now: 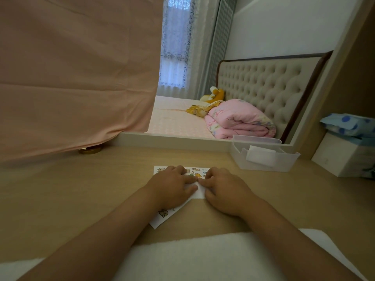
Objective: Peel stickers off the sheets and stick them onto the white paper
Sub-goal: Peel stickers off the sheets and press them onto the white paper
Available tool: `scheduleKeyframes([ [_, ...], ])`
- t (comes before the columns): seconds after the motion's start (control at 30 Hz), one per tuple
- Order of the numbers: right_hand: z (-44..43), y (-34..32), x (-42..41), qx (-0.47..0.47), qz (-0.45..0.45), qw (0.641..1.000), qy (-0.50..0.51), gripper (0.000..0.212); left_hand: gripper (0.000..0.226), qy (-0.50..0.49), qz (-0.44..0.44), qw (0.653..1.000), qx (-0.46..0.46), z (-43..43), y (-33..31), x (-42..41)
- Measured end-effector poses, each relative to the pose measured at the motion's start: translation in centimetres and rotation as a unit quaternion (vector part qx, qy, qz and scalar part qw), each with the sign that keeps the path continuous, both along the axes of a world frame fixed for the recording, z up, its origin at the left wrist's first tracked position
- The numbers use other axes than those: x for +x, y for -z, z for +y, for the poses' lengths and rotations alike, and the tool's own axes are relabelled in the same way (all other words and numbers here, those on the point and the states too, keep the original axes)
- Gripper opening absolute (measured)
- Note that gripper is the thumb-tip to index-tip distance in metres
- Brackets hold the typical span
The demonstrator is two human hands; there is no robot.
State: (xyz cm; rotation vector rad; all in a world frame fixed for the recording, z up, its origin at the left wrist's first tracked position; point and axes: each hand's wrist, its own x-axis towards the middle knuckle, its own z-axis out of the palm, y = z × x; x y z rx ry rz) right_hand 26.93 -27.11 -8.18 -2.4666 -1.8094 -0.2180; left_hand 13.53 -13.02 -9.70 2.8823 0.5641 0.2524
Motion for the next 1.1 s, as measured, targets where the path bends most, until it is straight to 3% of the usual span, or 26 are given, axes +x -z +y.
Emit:
scheduleKeyframes([
  [0.17,-0.6,-0.5,-0.3,0.002,-0.032,0.999,-0.012,0.036,0.046,-0.002,0.007,1.0,-0.001,-0.1,0.4,0.1],
  [0.37,-0.4,-0.1,-0.4,0.035,0.019,0.999,0.002,0.039,0.044,0.0,-0.002,0.999,-0.04,0.4,0.3,0.1],
  [0.73,-0.7,-0.2,-0.1,0.023,0.004,1.0,-0.012,0.037,0.042,-0.006,-0.055,0.998,-0.038,0.6,0.3,-0.2],
  [0.93,-0.8,0.4,-0.4,0.058,0.066,0.996,-0.008,0.047,0.087,-0.025,-0.025,0.999,-0.001,0.7,-0.1,-0.8],
  [1.1,-0.4,0.7,-1.1,0.028,0.114,0.992,-0.037,0.047,0.056,-0.045,0.018,0.999,-0.024,1.0,-1.2,-2.1],
])
